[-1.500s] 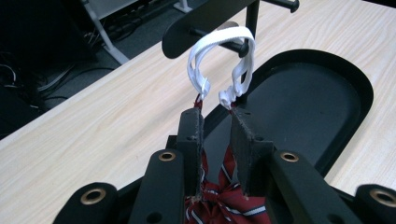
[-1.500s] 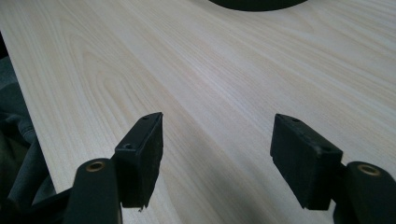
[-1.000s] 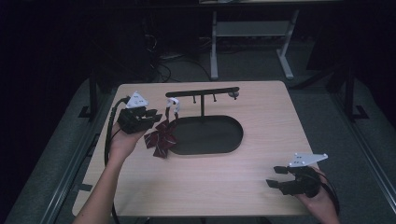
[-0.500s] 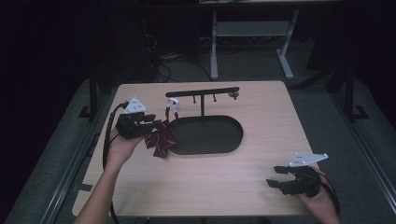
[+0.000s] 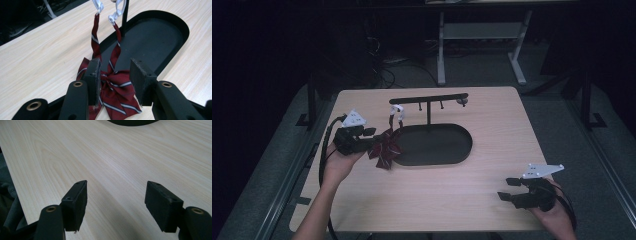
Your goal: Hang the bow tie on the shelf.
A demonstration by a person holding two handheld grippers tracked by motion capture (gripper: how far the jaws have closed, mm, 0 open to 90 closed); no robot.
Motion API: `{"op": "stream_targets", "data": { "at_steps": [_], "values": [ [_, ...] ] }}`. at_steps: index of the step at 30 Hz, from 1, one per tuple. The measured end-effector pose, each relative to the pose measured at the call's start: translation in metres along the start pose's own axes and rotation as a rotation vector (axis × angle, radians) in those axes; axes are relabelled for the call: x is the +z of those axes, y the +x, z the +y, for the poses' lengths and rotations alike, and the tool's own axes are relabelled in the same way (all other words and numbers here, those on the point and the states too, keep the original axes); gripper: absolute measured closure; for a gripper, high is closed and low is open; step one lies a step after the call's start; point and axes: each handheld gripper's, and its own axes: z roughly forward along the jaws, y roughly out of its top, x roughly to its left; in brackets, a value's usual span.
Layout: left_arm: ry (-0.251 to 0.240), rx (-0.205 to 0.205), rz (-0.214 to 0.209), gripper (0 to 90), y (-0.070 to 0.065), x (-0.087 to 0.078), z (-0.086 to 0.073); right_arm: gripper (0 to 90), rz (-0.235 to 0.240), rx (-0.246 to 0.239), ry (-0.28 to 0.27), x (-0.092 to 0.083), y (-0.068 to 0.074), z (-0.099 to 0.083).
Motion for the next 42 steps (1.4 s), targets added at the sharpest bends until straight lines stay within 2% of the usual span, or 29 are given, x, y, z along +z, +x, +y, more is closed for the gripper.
{"op": "stream_targets", "data": {
  "at_steps": [7, 8, 24, 25, 29, 30, 31, 42],
  "values": [
    [0.007, 0.001, -0.004, 58.9, -0.001, -0.002, -0.007, 34.0, -0.001, 0.003, 0.007, -0.001, 0.0, 0.0],
    [0.005, -0.01, -0.006, 58.6, -0.002, -0.002, -0.009, 34.0, -0.001, 0.004, 0.006, -0.001, 0.0, 0.0],
    [0.021, -0.002, -0.001, 56.2, -0.007, -0.008, -0.023, 34.0, -0.004, 0.01, 0.007, -0.001, -0.001, 0.0],
    [0.032, 0.007, -0.004, 55.9, -0.007, -0.009, -0.024, 34.0, -0.005, 0.01, 0.007, -0.001, -0.001, 0.0],
    [0.027, -0.002, -0.008, 55.1, -0.01, -0.009, -0.027, 34.0, -0.005, 0.007, 0.007, -0.001, -0.001, 0.0],
    [0.038, 0.009, -0.007, 55.0, -0.009, -0.01, -0.028, 34.0, -0.005, 0.007, 0.007, -0.001, -0.001, 0.0],
    [0.03, -0.004, -0.008, 54.7, -0.011, -0.009, -0.029, 34.0, -0.005, 0.007, 0.008, -0.001, -0.001, 0.0],
    [0.04, 0.003, -0.017, 52.7, -0.014, -0.013, -0.039, 34.0, -0.006, 0.008, 0.008, -0.001, 0.0, 0.0]
  ]
}}
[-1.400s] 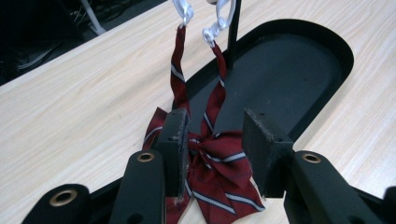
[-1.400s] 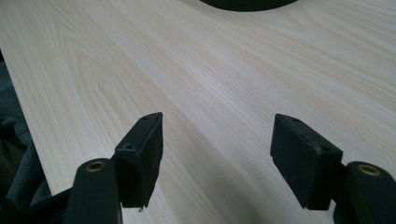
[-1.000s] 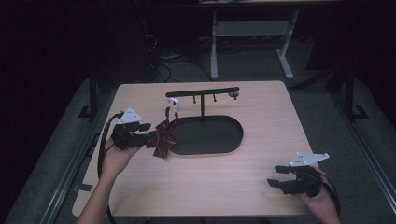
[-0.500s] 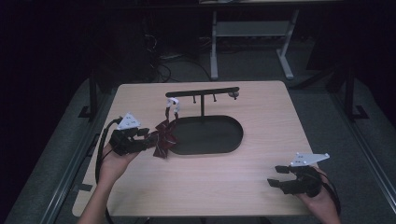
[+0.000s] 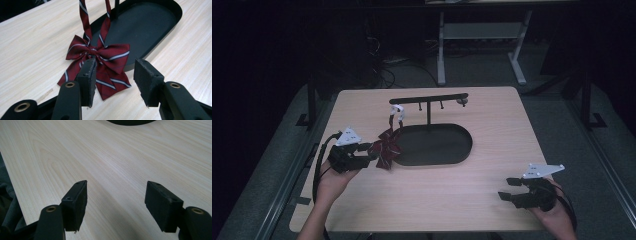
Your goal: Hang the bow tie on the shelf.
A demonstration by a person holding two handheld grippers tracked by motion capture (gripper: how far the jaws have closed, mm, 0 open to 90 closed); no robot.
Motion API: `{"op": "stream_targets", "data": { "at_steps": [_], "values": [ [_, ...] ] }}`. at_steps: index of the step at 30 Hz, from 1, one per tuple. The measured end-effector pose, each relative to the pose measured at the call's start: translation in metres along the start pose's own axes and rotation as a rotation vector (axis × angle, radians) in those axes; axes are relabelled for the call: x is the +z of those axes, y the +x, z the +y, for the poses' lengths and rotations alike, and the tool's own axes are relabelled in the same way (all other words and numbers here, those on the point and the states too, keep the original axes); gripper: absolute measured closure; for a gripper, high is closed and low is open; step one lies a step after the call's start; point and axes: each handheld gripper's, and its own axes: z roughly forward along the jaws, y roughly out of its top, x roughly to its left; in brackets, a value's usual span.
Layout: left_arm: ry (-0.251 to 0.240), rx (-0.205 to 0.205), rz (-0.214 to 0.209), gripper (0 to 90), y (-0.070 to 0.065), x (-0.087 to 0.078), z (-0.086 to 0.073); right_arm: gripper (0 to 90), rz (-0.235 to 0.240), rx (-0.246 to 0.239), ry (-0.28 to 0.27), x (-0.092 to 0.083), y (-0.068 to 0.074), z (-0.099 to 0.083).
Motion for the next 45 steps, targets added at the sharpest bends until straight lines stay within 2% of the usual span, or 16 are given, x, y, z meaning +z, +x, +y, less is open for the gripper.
{"op": "stream_targets", "data": {
  "at_steps": [3, 10, 29, 33, 34, 36, 43, 45],
  "values": [
    [-0.004, -0.008, -0.002, 52.4, -0.003, 0.001, -0.003, 34.0, 0.0, 0.0, 0.0, 0.0, 0.0, 0.0],
    [0.01, 0.005, -0.01, 51.8, -0.008, 0.003, -0.007, 34.0, -0.001, 0.001, -0.001, 0.0, 0.0, 0.0],
    [0.013, 0.005, -0.016, 48.7, -0.018, 0.003, -0.022, 34.0, -0.003, -0.001, -0.001, 0.001, -0.001, -0.001],
    [0.009, -0.007, -0.018, 48.2, -0.021, 0.004, -0.026, 34.0, -0.003, -0.001, 0.0, 0.001, -0.001, -0.001],
    [0.011, 0.004, -0.018, 48.1, -0.021, 0.004, -0.026, 34.0, -0.003, -0.002, -0.001, 0.001, -0.001, -0.001],
    [0.011, -0.004, -0.018, 47.8, -0.023, 0.004, -0.028, 34.0, -0.004, -0.001, 0.0, 0.001, -0.001, -0.001],
    [0.016, 0.009, -0.015, 46.9, -0.026, 0.002, -0.032, 34.0, -0.004, 0.007, 0.001, 0.0, 0.0, -0.001],
    [0.012, -0.002, -0.016, 46.8, -0.028, 0.002, -0.035, 34.0, -0.004, 0.007, 0.002, 0.0, 0.0, -0.001]
  ]
}}
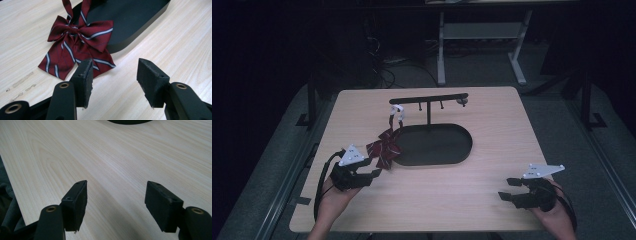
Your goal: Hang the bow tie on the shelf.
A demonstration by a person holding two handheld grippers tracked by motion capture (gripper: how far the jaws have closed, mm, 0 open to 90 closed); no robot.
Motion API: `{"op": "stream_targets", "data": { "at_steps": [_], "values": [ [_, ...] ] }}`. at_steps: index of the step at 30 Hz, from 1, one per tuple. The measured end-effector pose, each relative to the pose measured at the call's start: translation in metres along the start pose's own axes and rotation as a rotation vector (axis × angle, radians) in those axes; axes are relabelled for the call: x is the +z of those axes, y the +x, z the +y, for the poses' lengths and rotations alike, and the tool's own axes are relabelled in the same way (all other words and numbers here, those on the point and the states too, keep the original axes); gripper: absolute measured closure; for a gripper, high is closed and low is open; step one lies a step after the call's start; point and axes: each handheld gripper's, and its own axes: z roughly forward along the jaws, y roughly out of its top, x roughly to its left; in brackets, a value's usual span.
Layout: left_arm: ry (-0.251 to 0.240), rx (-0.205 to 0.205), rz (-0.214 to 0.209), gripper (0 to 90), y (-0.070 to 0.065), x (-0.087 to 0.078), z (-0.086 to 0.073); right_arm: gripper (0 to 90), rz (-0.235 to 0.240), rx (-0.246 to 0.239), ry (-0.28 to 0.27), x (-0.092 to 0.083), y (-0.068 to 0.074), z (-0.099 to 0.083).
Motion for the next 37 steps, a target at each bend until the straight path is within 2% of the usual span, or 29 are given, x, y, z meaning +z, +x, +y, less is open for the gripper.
{"op": "stream_targets", "data": {
  "at_steps": [5, 14, 21, 28, 29, 30, 34, 37],
  "values": [
    [0.009, 0.013, -0.002, 46.4, -0.002, -0.001, -0.004, 34.0, 0.0, 0.0, 0.0, 0.0, 0.0, 0.0],
    [0.013, -0.001, -0.003, 45.6, -0.007, -0.003, -0.013, 34.0, -0.001, 0.002, 0.003, 0.0, 0.0, 0.0],
    [0.01, 0.008, 0.002, 45.0, -0.01, -0.004, -0.016, 34.0, -0.001, -0.005, 0.001, 0.0, 0.0, 0.0],
    [0.017, 0.003, -0.007, 44.1, -0.013, -0.002, -0.023, 34.0, 0.0, 0.004, 0.001, -0.001, 0.001, -0.001],
    [0.02, -0.008, -0.007, 43.9, -0.014, -0.001, -0.025, 34.0, -0.001, 0.004, 0.0, -0.001, 0.001, -0.001],
    [0.019, 0.002, -0.006, 43.7, -0.013, -0.001, -0.025, 34.0, -0.001, -0.001, -0.002, -0.001, 0.001, -0.001],
    [0.014, -0.014, -0.018, 42.6, -0.015, 0.0, -0.028, 34.0, 0.0, -0.001, -0.005, -0.001, 0.001, -0.001],
    [0.019, 0.0, -0.016, 42.1, -0.016, 0.001, -0.031, 34.0, -0.002, -0.005, -0.005, -0.002, 0.002, -0.001]
  ]
}}
